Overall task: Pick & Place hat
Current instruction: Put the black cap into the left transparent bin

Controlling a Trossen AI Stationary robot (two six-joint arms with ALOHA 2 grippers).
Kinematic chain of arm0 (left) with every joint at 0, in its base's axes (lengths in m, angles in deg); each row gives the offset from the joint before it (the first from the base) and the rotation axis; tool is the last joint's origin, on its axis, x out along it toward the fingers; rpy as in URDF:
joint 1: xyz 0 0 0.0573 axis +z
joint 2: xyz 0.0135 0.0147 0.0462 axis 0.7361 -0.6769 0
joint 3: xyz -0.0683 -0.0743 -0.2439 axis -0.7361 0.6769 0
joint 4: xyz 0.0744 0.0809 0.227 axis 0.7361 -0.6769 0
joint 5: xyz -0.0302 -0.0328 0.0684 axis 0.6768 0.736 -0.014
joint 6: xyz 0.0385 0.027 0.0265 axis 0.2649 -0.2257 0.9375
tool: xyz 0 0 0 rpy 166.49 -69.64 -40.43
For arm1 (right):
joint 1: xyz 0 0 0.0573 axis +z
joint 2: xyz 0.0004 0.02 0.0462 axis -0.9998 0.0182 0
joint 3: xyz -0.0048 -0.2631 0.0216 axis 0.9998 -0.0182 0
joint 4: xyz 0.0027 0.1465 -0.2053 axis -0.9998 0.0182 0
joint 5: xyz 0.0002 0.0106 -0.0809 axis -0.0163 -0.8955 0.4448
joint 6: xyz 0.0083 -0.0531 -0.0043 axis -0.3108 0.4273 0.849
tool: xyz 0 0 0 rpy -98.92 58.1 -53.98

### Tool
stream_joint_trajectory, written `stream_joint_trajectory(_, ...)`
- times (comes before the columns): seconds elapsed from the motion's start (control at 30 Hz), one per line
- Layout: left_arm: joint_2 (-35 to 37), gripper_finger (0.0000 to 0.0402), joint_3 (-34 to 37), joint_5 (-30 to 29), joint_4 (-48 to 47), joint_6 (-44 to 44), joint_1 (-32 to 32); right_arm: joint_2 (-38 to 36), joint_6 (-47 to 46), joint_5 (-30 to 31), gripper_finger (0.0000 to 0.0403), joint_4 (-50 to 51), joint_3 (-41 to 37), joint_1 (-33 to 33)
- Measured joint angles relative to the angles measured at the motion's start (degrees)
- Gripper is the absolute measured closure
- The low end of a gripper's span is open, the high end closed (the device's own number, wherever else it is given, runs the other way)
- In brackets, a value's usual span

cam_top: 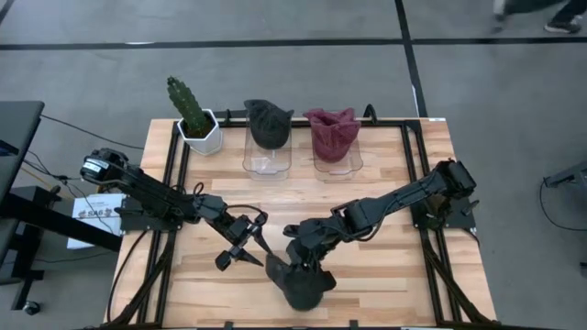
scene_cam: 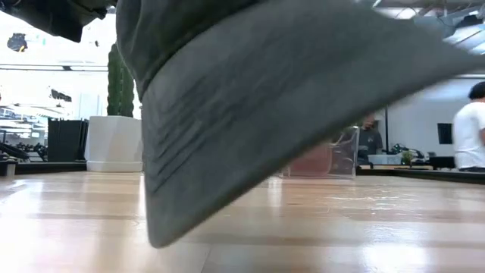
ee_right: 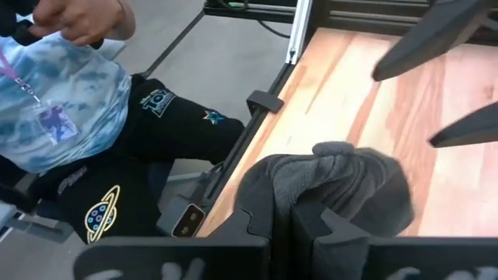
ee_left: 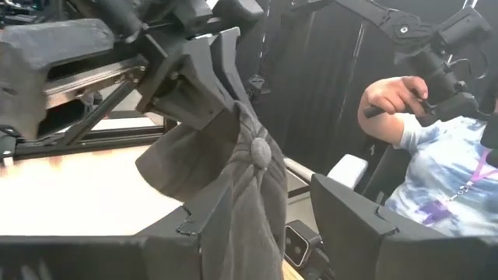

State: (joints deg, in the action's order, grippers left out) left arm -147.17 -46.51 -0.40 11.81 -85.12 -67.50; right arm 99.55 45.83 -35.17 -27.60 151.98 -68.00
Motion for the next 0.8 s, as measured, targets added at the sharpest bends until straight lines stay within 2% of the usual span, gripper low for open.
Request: stream_joint_trajectory(0.8,0.0,0.0229,0.0,-1.8,-1.5,-1.6,0.2,0.0,3.0,0.0,0.0403,-4.0,0.0,-3.2)
